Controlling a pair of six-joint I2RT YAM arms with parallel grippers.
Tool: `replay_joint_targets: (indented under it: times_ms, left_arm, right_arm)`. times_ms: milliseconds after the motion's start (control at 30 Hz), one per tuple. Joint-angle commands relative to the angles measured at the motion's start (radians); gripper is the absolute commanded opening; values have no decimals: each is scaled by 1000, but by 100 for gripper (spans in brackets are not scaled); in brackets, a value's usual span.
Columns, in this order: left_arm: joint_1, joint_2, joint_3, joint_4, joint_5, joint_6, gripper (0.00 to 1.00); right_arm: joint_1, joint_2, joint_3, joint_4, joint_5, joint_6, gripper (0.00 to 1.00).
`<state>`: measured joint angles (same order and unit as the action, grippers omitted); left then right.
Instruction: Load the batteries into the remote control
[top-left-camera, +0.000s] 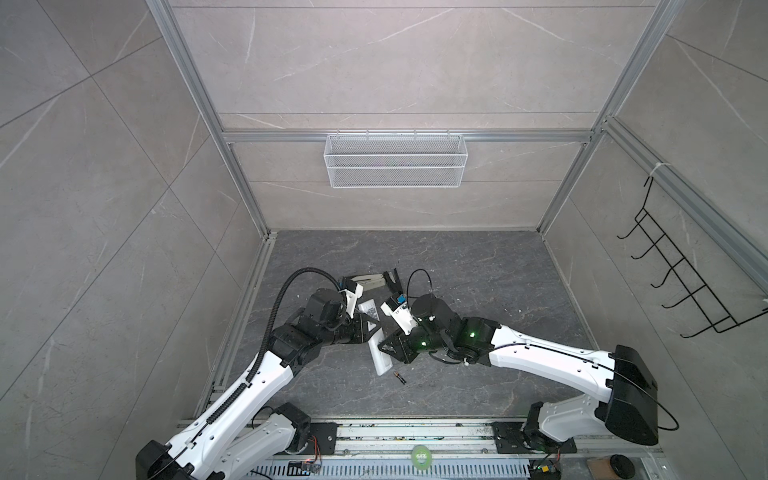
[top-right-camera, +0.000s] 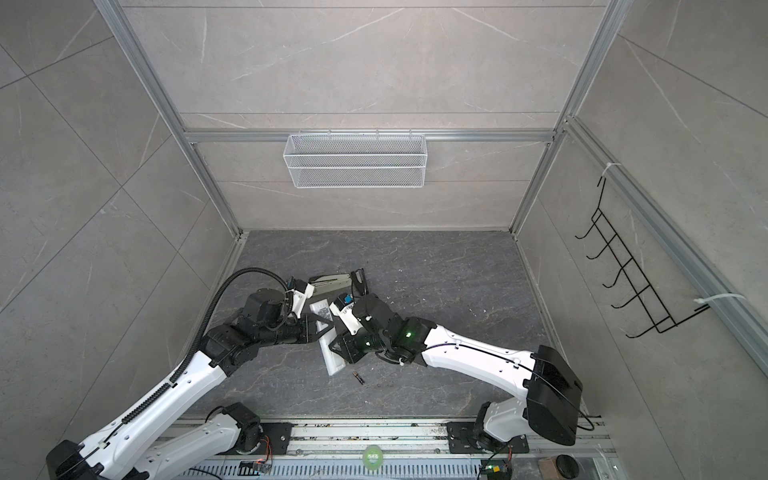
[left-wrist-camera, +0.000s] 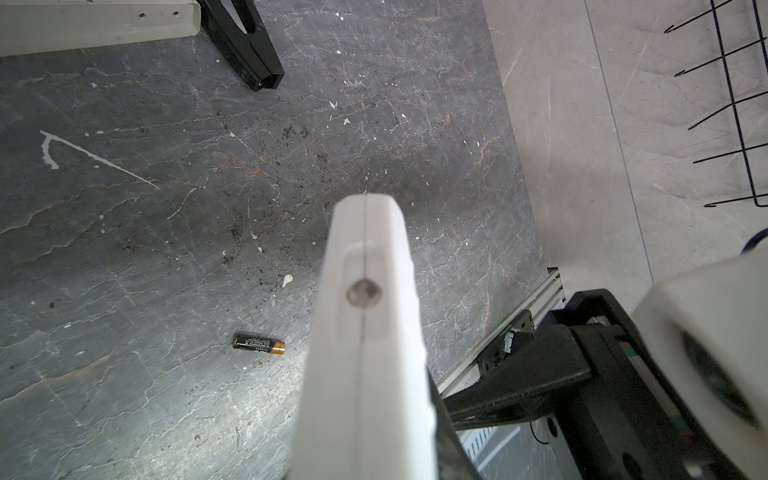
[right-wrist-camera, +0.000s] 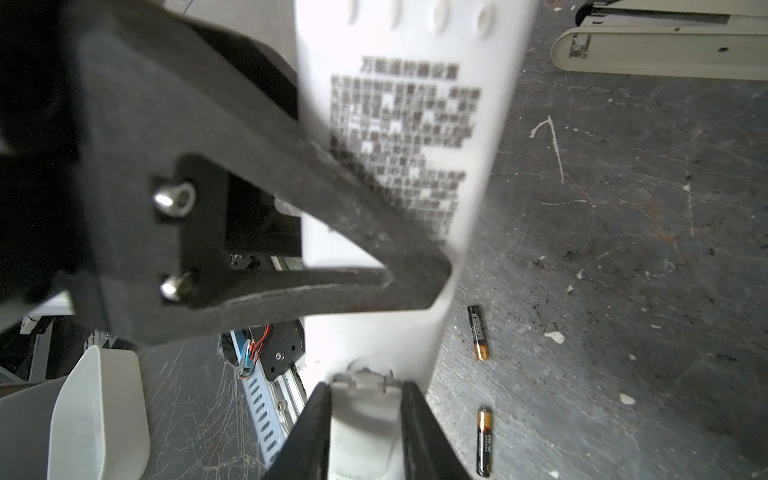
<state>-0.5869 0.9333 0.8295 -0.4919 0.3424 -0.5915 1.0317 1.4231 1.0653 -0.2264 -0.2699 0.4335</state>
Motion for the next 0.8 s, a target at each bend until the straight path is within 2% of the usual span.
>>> replay_joint_targets:
  times_ms: [0, 767]
  left_arm:
    - [-4, -11, 6, 44, 23, -3, 0]
    - [-4, -2, 5, 34, 4, 5, 0]
  right_arm:
    - [-2, -30, -9, 22, -6, -2, 30]
    - [-2, -66, -10, -18, 35, -19, 30]
